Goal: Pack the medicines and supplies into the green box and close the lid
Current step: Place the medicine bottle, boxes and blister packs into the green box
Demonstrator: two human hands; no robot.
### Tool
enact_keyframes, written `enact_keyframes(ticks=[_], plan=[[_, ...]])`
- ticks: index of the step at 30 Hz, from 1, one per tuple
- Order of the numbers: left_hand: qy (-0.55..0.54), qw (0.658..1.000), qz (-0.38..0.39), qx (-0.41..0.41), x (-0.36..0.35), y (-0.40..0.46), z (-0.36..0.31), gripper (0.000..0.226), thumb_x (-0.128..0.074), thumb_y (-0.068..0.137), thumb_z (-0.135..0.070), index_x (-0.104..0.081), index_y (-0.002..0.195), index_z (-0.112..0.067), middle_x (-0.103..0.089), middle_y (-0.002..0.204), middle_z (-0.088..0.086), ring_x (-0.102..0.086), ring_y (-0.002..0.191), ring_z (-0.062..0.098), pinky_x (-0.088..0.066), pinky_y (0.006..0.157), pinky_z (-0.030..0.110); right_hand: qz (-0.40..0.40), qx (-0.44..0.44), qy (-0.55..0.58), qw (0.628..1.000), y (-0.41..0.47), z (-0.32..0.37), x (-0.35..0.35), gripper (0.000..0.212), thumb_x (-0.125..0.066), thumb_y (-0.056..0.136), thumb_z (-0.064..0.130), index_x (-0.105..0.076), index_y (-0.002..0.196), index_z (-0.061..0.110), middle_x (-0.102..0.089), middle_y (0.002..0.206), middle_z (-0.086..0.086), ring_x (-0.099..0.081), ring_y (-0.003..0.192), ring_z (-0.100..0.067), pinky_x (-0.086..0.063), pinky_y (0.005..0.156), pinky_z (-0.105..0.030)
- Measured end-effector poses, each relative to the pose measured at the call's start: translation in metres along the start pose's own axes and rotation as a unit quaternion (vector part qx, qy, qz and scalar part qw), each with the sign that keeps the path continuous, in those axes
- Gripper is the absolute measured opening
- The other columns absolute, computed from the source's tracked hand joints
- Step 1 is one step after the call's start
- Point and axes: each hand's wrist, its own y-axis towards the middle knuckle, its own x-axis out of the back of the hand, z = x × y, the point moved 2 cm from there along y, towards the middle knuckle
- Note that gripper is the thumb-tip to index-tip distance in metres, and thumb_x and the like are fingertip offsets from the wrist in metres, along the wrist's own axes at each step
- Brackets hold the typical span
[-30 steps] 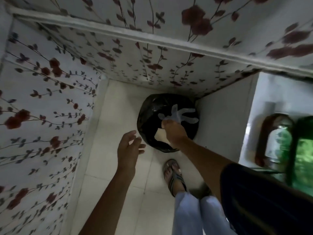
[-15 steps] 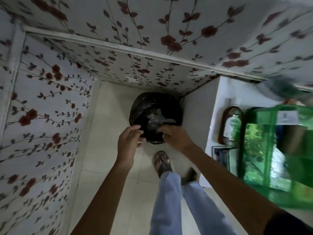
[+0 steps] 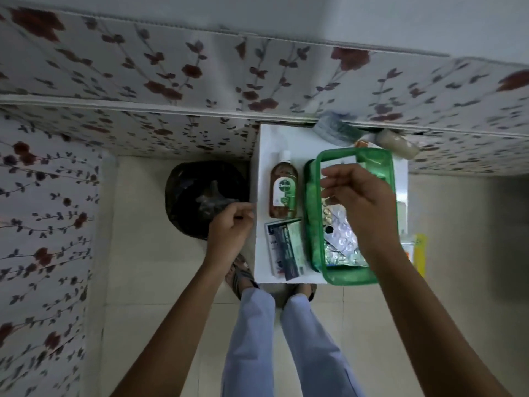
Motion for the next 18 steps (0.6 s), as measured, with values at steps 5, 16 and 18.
enact_keyframes(ticks=[5, 16, 18], plan=[[0.113, 0.992, -0.045, -0.040, -0.035, -0.003, -0.012, 0.028, -0.058, 0.087, -0.013, -0.059, 0.115, -0.009, -0.062, 0.106, 0.006, -0.058, 0.094, 0.017, -0.045, 0.082, 0.028, -0.048, -0.034, 0.017, 0.998, -0.007, -0.011, 0.059, 0.033, -0.042, 0.080, -0.012, -0.066, 0.091, 0.007, -0.066, 0.079, -0.005, -0.060, 0.064, -0.009, -0.051, 0.063, -0.017], [0.296, 0.950, -0.098, 0.013, -0.089, 0.062, -0.045, 0.050, -0.076, 0.070, -0.024, -0.052, 0.105, 0.002, -0.060, 0.107, 0.019, -0.059, 0.098, 0.033, -0.049, 0.079, 0.042, -0.091, -0.037, -0.021, 0.995, 0.004, -0.033, 0.126, 0.036, -0.044, 0.082, -0.009, -0.066, 0.083, 0.020, -0.068, 0.079, 0.001, -0.062, 0.069, -0.015, -0.050, 0.063, -0.018], [0.280, 0.953, -0.115, 0.023, -0.090, 0.062, -0.049, 0.031, -0.072, 0.071, -0.017, -0.060, 0.090, 0.003, -0.066, 0.099, 0.024, -0.063, 0.092, 0.036, -0.050, 0.074, 0.040, -0.076, -0.037, -0.030, 0.996, 0.006, -0.037, 0.127, 0.035, -0.045, 0.082, -0.009, -0.066, 0.084, 0.019, -0.068, 0.079, 0.002, -0.062, 0.069, -0.014, -0.050, 0.064, -0.018]])
